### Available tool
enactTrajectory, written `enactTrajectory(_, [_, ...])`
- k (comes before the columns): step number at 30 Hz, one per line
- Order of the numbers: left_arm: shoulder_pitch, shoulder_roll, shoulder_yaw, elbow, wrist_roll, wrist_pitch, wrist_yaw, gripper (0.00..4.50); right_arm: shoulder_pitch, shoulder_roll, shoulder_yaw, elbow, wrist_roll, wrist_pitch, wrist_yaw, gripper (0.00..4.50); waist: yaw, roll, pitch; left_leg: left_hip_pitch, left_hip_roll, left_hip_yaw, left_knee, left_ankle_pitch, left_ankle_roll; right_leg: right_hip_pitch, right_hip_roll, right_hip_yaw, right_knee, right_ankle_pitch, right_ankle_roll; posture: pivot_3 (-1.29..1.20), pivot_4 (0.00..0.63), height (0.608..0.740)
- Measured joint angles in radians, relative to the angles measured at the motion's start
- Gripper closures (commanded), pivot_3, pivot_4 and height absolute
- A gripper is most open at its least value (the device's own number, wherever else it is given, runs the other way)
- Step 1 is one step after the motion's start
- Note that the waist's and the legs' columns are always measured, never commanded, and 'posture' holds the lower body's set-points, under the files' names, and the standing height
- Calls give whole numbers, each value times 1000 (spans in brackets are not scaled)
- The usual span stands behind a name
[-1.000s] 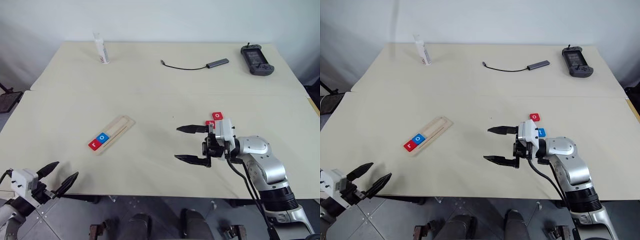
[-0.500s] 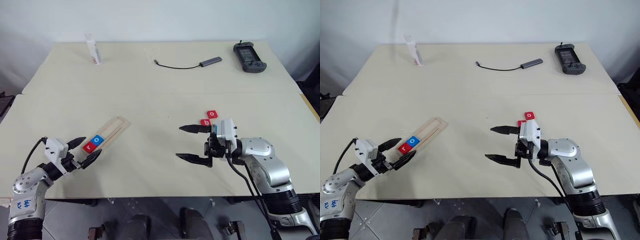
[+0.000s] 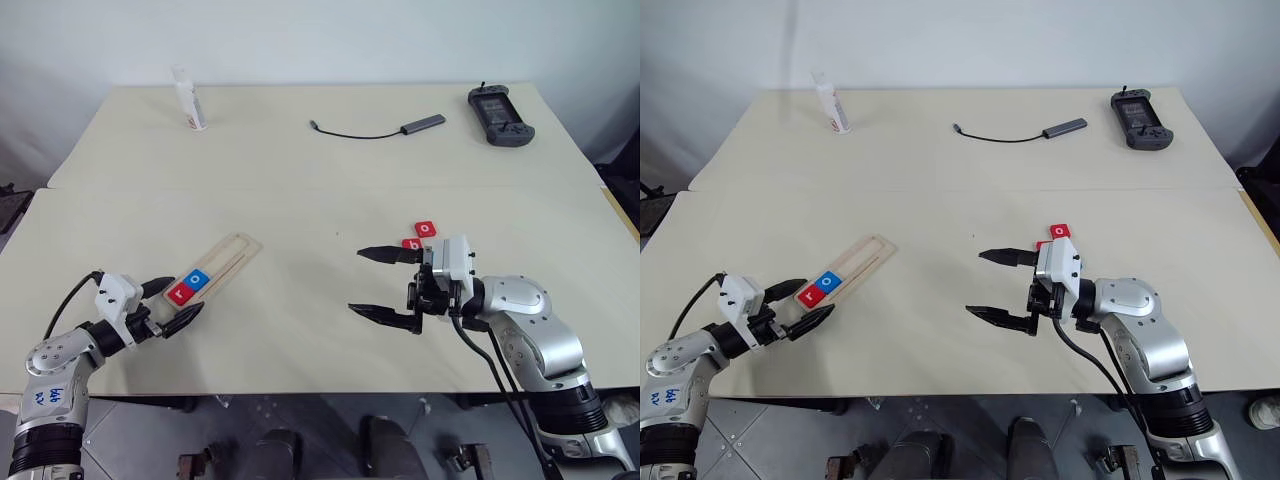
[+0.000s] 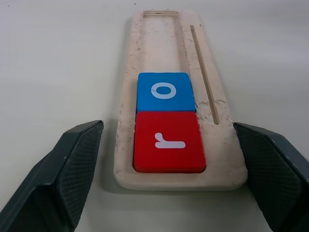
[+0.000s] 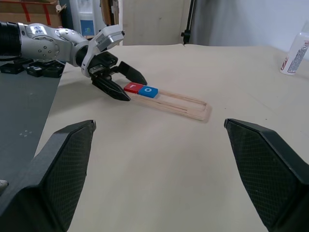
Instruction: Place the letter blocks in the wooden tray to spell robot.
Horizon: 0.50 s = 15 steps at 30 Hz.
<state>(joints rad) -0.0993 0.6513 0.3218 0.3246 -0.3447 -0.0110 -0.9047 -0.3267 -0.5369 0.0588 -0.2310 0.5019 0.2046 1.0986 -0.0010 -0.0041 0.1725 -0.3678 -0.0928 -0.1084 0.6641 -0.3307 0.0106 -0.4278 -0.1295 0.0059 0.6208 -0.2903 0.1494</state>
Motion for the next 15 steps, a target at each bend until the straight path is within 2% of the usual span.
enactTrajectory(4, [5,0,-4,-1,0,-1,8,1087,0,0,0,0,0,0,0,0,0,0,0,0,0,0,0,0,0,0,0,0,0,0,0,0,150,740])
enactTrajectory(15, [12,0,-24,-1,1,-40,20,1098,-3,-4,0,12,4,-5,3,0,0,1,-1,0,0,0,0,0,0,0,0,0,0,0,0,0,150,740])
